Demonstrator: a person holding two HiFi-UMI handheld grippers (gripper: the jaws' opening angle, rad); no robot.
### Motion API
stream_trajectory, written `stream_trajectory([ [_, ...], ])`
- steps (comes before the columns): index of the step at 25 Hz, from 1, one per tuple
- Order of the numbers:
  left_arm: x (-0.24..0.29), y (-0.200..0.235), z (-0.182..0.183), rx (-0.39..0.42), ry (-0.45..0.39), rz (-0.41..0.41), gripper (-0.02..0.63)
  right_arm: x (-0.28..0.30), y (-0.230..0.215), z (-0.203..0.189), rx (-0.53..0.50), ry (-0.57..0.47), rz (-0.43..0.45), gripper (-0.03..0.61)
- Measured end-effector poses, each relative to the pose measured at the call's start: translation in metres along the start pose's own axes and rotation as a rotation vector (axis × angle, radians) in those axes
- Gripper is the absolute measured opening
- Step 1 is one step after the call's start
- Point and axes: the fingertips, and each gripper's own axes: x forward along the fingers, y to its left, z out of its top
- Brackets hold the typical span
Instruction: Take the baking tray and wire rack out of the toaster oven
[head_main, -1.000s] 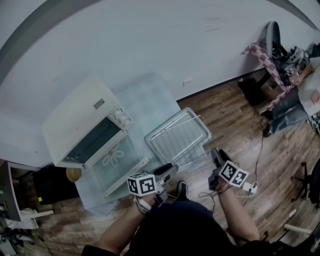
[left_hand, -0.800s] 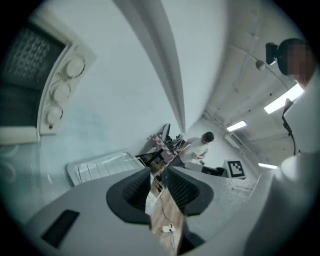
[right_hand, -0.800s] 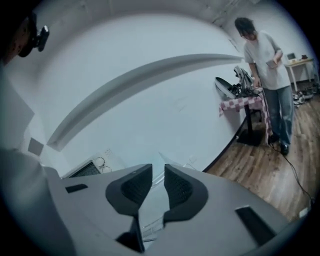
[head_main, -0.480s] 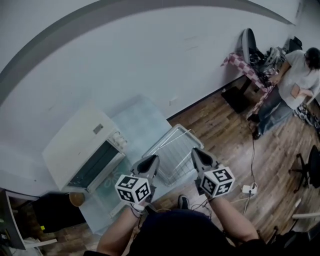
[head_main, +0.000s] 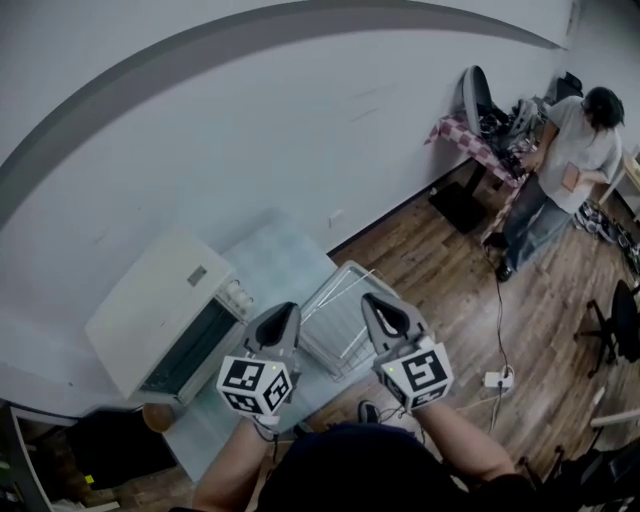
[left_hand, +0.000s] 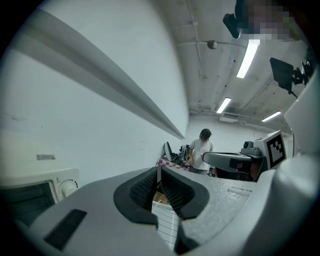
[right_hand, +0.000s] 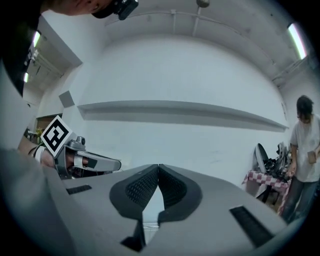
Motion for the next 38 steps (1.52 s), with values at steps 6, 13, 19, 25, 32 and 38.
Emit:
stream_trajectory([
  [6, -0.012, -0.012, 0.027, 0.105, -0.057, -0.003, 0.025, -0.001, 0.012, 0.016, -0.044, -0.026, 0.003, 0.006],
  [13, -0.012, -0.008, 0.012, 0.075, -0.034, -0.001, 0.025, 0.001, 0.014, 0.006, -0.032, 0.000, -0.003, 0.006],
  [19, -0.006, -0.007, 0.009, 0.078, -0.028, 0.002, 0.025, 0.002, 0.008, 0.001, -0.024, 0.007, -0.014, 0.006],
  [25, 0.000, -0.007, 0.008, 0.083, -0.026, 0.002, 0.025, 0.003, 0.006, 0.001, -0.031, 0.002, -0.010, 0.005],
  [32, 0.005, -0.005, 0.004, 0.080, -0.015, 0.004, 0.025, 0.006, 0.005, -0.002, -0.029, 0.005, 0.004, 0.005],
  [38, 0.010, -0.005, 0.002, 0.081, -0.003, 0.002, 0.025, 0.008, 0.004, -0.003, -0.023, 0.011, 0.009, 0.003],
])
